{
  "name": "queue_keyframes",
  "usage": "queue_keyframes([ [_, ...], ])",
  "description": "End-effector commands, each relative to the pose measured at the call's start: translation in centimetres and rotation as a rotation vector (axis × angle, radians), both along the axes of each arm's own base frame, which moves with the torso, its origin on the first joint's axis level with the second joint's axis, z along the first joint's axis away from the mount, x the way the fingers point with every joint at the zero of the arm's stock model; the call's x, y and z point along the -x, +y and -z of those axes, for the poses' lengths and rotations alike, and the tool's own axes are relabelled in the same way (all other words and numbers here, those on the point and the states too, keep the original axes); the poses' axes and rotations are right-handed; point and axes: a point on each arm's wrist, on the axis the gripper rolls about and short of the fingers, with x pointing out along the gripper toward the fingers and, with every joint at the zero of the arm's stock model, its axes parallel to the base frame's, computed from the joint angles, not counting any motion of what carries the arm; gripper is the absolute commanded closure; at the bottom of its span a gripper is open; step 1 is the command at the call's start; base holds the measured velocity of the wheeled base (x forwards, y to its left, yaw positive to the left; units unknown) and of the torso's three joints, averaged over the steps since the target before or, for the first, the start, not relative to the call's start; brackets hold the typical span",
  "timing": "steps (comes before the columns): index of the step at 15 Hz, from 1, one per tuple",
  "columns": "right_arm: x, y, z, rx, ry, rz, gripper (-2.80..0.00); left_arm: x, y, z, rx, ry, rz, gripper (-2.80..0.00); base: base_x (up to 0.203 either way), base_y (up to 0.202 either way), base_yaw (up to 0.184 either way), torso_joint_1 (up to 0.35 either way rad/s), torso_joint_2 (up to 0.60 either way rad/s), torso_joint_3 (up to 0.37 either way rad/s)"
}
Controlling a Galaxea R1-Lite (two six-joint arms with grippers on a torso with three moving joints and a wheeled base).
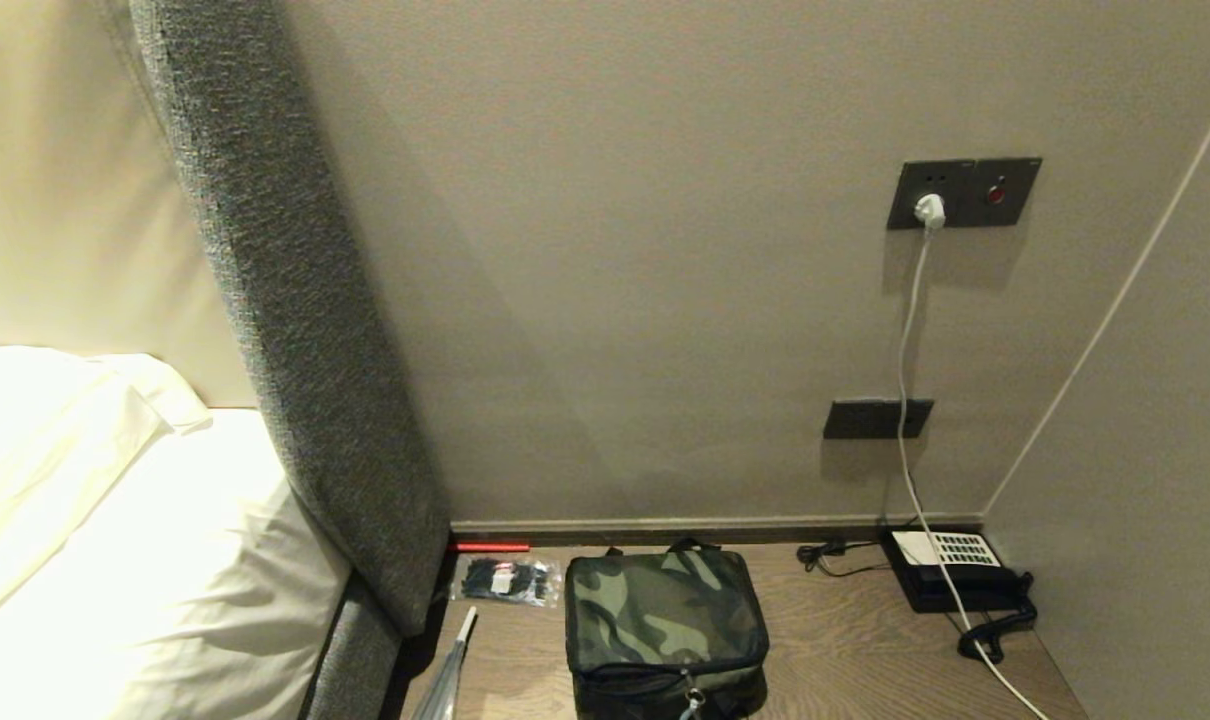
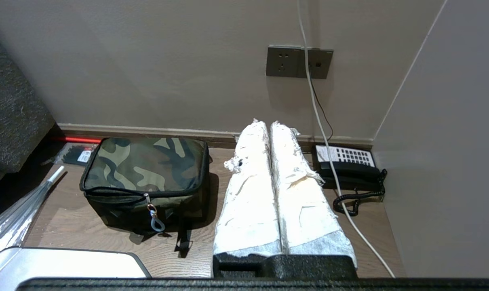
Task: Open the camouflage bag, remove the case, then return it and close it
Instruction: Open the top of the storage box
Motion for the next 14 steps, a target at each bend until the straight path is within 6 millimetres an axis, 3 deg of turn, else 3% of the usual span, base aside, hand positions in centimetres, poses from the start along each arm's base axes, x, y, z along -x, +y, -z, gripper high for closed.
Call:
queue_keyframes([
  [1,0.02,0.0,-0.01,0.0,-0.002,-0.001,0.0,0.0,0.0,0.05,0.001,0.0,-0.002,0.0,0.0,0.0,0.0,0.0,0.0,0.0],
  [14,0.01,0.0,-0.01,0.001,0.0,-0.001,0.0,0.0,0.0,0.07,0.001,0.0,-0.002,0.0,0.0,0.0,0.0,0.0,0.0,0.0],
])
